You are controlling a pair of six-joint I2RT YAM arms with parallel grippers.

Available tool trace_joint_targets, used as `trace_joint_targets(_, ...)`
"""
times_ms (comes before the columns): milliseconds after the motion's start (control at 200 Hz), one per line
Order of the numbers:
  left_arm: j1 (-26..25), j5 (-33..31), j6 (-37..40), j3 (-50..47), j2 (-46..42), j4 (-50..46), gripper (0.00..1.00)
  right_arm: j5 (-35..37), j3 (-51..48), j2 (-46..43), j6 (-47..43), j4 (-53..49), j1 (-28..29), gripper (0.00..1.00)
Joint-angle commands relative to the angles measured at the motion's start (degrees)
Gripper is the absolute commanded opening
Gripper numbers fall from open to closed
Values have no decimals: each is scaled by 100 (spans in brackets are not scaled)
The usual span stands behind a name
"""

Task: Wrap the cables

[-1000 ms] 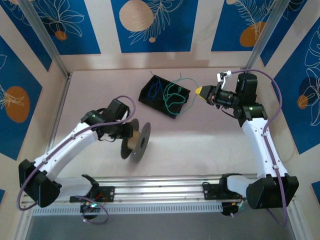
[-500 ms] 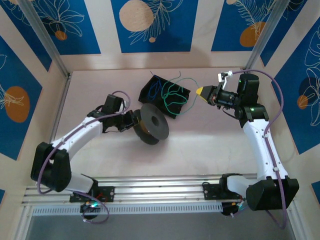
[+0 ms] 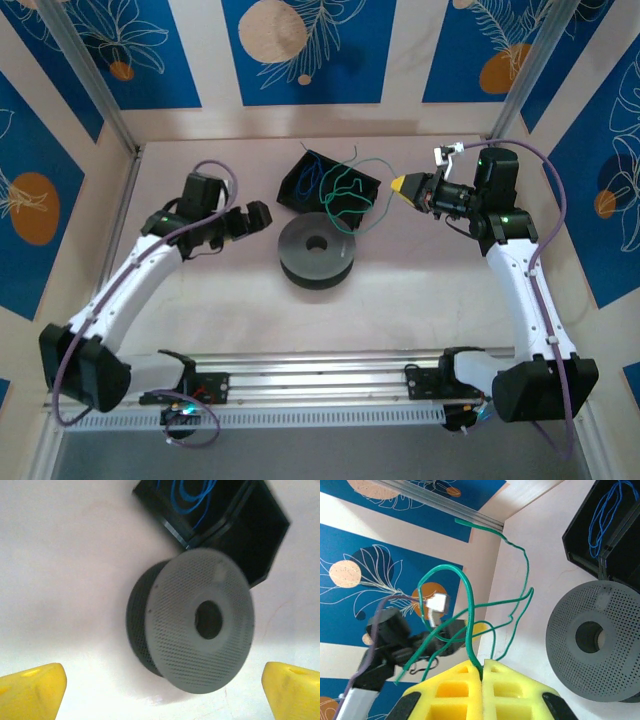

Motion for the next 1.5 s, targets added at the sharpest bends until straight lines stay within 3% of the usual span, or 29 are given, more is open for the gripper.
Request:
trace_joint_targets(0, -115, -270, 598, 463, -234, -589, 100, -286, 167, -112, -108, -139, -33, 0)
trace_joint_targets(265, -1453, 572, 1152, 1844, 83, -139, 93, -357, 383, -14, -416, -509, 182, 0)
trace_joint_targets(510, -2128, 810, 1400, 2752, 907, -247, 80, -166, 551, 108, -639, -750, 571, 0)
trace_joint_targets(580, -2209, 814, 1429, 2815, 1099, -272, 67, -154, 573, 136, -678, -784, 619, 0)
trace_joint_targets(620, -2220, 799, 1442, 2840, 1183, -290, 55, -163, 576, 145, -695, -796, 629, 0)
trace_joint_targets(705, -2221, 564, 1425, 2879, 1265, -387, 19, -158, 593, 159, -781, -865, 622, 0)
trace_joint_targets(785, -2225, 364, 1386, 2906, 1269, -426, 0, -111, 647, 185, -966, -1045, 612, 0)
trace_joint_targets(1005, -2188, 247, 980, 3064, 1384, -400, 0, 304, 928, 302, -1589, -1830, 514, 0)
trace_joint_targets(1050, -2158, 201, 768, 3069, 1375, -368, 0, 529, 1033, 303, -1752, -2111, 479, 16)
trace_joint_targets(1140, -2118, 103, 358, 3052, 1379, -270, 0, 966, 1208, 106, -1892, -2451, 484, 58)
trace_joint_targets(1241, -2106, 65, -43, 3007, 1392, -69, 0, 1157, 1260, -433, -1821, -2326, 650, 75)
trace_joint_targets(1341, -2110, 64, -489, 2836, 1345, 287, 0, 1035, 1185, -895, -1683, -2065, 896, 72)
trace_joint_targets(1496, -2094, 12, -1072, 2646, 1287, 710, 0, 720, 401, -1535, -1063, -989, 1694, 45)
